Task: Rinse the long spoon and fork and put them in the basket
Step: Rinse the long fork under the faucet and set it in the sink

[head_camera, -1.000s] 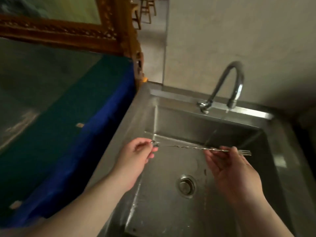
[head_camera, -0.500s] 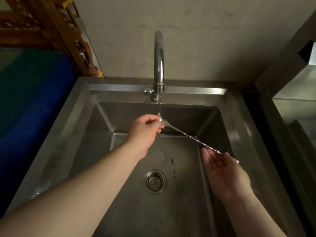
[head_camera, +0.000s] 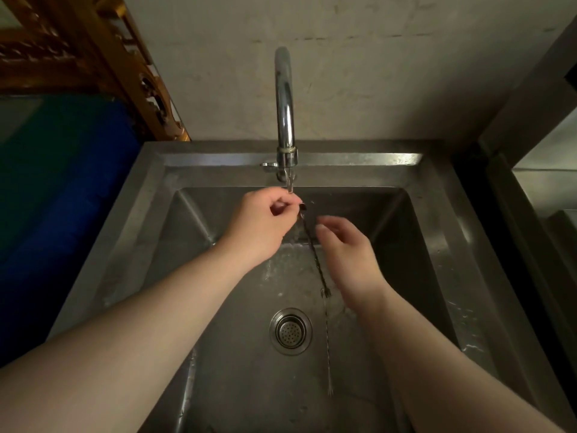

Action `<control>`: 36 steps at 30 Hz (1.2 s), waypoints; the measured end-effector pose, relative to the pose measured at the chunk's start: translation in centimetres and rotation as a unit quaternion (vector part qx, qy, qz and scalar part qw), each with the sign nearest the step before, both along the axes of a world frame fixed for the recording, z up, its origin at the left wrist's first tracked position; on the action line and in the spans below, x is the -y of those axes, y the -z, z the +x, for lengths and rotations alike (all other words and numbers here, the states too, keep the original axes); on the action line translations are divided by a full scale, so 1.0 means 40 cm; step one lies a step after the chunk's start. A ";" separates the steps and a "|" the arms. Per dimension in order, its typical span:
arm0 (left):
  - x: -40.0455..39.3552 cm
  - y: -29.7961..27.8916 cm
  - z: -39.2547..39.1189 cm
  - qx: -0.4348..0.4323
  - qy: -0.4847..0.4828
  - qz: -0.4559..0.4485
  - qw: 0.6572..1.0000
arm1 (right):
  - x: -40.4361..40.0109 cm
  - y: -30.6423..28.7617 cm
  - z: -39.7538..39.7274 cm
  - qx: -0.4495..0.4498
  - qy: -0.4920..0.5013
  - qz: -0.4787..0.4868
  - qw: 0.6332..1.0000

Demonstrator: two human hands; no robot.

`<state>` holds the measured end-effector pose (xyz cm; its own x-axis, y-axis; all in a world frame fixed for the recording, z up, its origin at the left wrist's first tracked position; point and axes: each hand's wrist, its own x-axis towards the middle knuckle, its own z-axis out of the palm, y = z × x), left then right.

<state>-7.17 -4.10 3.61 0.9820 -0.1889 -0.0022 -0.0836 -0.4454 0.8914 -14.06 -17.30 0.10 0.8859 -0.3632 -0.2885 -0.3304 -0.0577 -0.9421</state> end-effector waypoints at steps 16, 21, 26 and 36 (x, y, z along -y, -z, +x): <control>-0.017 -0.011 0.012 -0.013 -0.048 -0.065 0.997 | -0.111 -0.029 0.086 0.056 -0.019 0.131 0.990; -0.011 -0.021 0.019 -0.016 -0.054 -0.097 0.994 | -0.097 0.005 0.048 0.041 -0.032 0.069 0.996; 0.002 -0.004 -0.004 -0.059 -0.010 -0.091 0.994 | -0.111 -0.015 0.064 0.081 -0.033 0.126 0.988; 0.034 -0.019 0.000 -0.109 -0.025 -0.097 0.989 | -0.104 0.012 0.043 0.082 -0.026 0.180 0.980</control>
